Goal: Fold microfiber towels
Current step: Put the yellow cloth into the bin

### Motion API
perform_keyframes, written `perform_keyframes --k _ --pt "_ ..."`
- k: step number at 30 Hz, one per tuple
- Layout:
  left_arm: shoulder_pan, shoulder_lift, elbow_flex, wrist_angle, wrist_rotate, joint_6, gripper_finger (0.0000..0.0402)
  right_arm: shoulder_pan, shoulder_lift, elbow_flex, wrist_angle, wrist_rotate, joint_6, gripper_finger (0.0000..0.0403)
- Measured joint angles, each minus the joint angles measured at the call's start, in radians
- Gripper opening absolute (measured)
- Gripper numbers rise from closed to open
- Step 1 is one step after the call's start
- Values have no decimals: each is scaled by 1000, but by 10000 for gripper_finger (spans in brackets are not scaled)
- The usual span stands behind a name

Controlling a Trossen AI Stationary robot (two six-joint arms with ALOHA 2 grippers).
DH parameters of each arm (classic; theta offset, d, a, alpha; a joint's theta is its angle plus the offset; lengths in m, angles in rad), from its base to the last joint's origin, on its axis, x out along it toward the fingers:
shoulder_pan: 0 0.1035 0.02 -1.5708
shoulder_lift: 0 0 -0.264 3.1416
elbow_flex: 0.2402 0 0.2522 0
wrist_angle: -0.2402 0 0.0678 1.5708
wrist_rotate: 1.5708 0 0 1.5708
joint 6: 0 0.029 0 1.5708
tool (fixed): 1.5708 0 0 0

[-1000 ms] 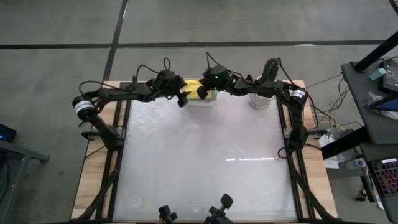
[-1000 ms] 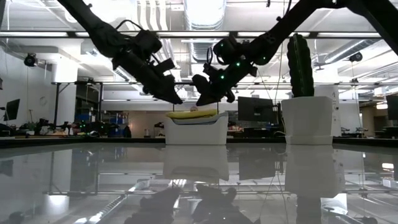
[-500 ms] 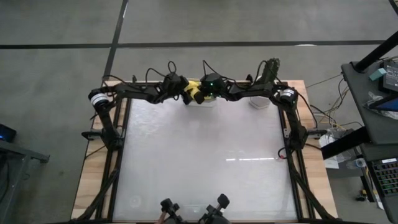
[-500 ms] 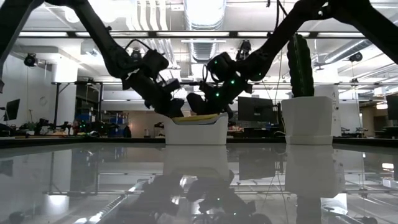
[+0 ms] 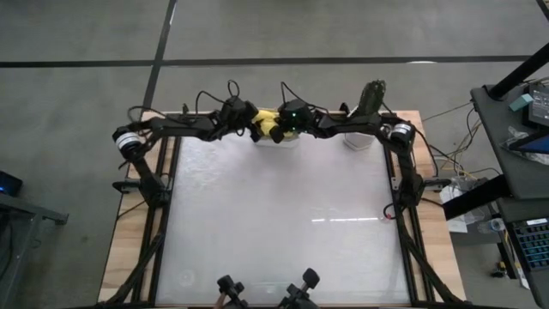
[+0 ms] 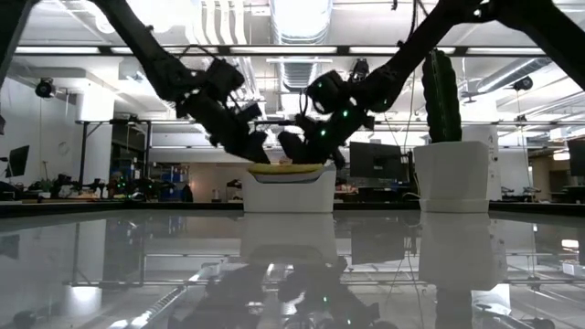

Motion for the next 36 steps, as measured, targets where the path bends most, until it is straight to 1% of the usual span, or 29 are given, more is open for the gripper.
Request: perform_keyframes --k 7,8,11,13,15,22,30,33,36 --pt "-5 -131 -2 -192 10 5 212 2 -105 -2 -111 -2 -17 9" --pt "-8 -138 -2 -215 24 6 212 3 -113 -3 -129 -6 -19 9" --pt "-9 -144 -7 -260 110 7 212 10 -125 -5 -153 -28 -19 9" --pt "-14 -137 -7 -246 162 6 212 12 -126 -5 -148 -30 -23 9" --pt "-16 -125 -7 -221 188 7 212 12 -113 -5 -113 -30 -23 9" --pt "-18 -47 -7 -70 188 3 212 9 -45 -6 -51 -26 -35 9" --pt "-18 51 -3 -101 188 3 212 9 28 -10 -34 -29 -65 9" --pt "-18 56 -2 -109 188 0 212 9 42 -8 -32 -27 -79 9" --pt "-18 33 -3 -131 188 -10 212 9 42 -8 -35 -30 -85 9"
